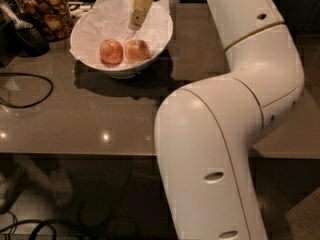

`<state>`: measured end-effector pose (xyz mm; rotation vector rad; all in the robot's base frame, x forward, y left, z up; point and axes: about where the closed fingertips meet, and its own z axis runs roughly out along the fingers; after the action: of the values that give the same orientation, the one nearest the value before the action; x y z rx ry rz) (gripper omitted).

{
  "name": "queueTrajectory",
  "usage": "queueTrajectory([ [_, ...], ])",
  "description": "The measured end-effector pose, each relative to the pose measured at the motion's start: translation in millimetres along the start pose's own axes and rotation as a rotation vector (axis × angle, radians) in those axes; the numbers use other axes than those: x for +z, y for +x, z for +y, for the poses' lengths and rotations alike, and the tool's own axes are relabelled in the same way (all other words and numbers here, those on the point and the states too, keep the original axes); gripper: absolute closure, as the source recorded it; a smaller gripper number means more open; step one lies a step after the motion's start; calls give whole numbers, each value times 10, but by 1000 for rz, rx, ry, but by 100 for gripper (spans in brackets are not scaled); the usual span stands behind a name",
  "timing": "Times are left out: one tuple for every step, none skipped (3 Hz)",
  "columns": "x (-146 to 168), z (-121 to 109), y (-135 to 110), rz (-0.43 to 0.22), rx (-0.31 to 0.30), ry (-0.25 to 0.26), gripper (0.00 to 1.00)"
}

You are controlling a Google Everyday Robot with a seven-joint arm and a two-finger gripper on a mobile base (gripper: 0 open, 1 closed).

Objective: Pick apple from white bowl

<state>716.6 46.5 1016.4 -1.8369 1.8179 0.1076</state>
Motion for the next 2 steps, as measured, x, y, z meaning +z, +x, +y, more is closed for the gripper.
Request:
queueTrajectory([
  [75, -40, -48, -10, -1, -1, 8],
  [272, -45, -36, -8, 13, -28, 15],
])
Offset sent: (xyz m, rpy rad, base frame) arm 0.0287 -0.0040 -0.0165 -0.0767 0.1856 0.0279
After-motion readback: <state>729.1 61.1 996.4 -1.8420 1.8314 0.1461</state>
